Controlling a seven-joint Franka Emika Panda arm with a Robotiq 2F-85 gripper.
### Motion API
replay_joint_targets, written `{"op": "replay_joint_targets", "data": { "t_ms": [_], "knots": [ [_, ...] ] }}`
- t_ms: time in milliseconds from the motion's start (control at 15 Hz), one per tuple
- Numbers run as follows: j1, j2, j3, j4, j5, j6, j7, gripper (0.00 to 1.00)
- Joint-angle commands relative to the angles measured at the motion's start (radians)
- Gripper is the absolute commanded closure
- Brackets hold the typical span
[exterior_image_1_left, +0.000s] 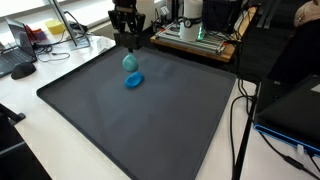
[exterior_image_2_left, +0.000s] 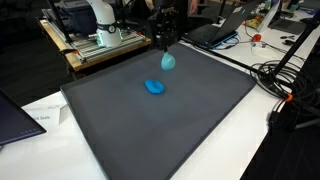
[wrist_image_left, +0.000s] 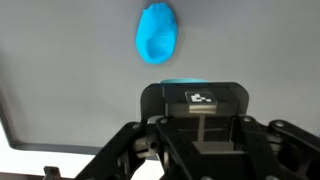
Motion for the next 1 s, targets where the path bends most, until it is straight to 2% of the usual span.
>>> {"op": "replay_joint_targets", "data": {
  "t_ms": [0, 400, 933],
  "knots": [
    [-0.001, -0.004, -0.001, 0.061, -0.023, -0.128, -0.052, 0.78],
    [0.0, 0.06, 0.001, 0.127, -0.021, -0.242, -0.1, 0.78],
    [0.001, 0.186, 0.001, 0.143, -0.088, -0.225, -0.095, 0.78]
  ]
}}
